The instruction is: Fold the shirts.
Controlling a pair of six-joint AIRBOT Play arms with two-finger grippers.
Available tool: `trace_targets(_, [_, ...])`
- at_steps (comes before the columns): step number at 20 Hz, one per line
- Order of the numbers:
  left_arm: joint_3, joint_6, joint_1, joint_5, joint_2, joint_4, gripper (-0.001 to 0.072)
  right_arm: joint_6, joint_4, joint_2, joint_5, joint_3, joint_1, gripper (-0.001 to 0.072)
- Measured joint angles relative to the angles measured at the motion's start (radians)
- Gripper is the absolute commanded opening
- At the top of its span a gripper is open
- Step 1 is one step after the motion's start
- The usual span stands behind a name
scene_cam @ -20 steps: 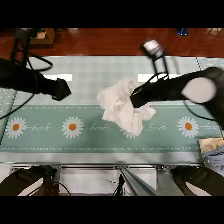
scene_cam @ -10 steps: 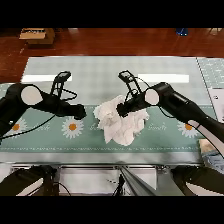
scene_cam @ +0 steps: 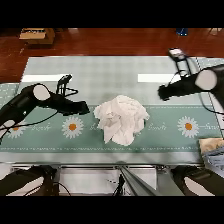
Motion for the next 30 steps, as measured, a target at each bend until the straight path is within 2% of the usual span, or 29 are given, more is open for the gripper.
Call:
trace_targets(5, [-0.001, 0.204, 0.159, -0.042, -0.122, -0.337, 0.0650, -0.089, 0.097, 0.033, 0.056, 0.000, -0.261, 0.0539])
trace_targets(12, [0.004, 0.329, 0.137, -0.092, -0.315, -0.522, 0.0641, -0.134, 0.178, 0.041, 0.077, 0.000, -0.402, 0.0539])
trace_targets(13, [0.008, 0.338, 0.127, -0.089, -0.330, -0.539, 0.0560, -0.137, 0.181, 0.041, 0.079, 0.000, -0.407, 0.0539])
trace_targets(14, [0.013, 0.345, 0.116, -0.079, -0.345, -0.554, 0.0444, -0.139, 0.182, 0.041, 0.080, 0.000, -0.412, 0.0538])
trace_targets(15, [0.016, 0.349, 0.107, -0.070, -0.359, -0.565, 0.0281, -0.140, 0.183, 0.041, 0.084, 0.000, -0.414, 0.0538])
trace_targets(16, [0.022, 0.349, 0.099, -0.069, -0.371, -0.577, 0.0085, -0.142, 0.188, 0.041, 0.087, 0.000, -0.416, 0.0538])
trace_targets(17, [0.026, 0.349, 0.093, -0.066, -0.384, -0.588, 0.0021, -0.142, 0.187, 0.041, 0.094, 0.000, -0.418, 0.0539])
trace_targets(23, [0.035, 0.365, 0.097, -0.074, -0.413, -0.607, 0.0019, -0.154, 0.173, 0.041, 0.122, -0.020, -0.422, 0.0533])
trace_targets(24, [0.035, 0.373, 0.102, -0.082, -0.411, -0.607, 0.0019, -0.156, 0.174, 0.041, 0.117, -0.043, -0.422, 0.0553])
trace_targets(25, [0.036, 0.380, 0.107, -0.093, -0.408, -0.609, 0.0019, -0.157, 0.192, 0.041, 0.106, -0.075, -0.422, 0.0604])
trace_targets(30, [0.038, 0.399, 0.120, -0.114, -0.382, -0.611, 0.0019, -0.183, 0.495, 0.041, -0.025, -0.330, -0.420, 0.0592])
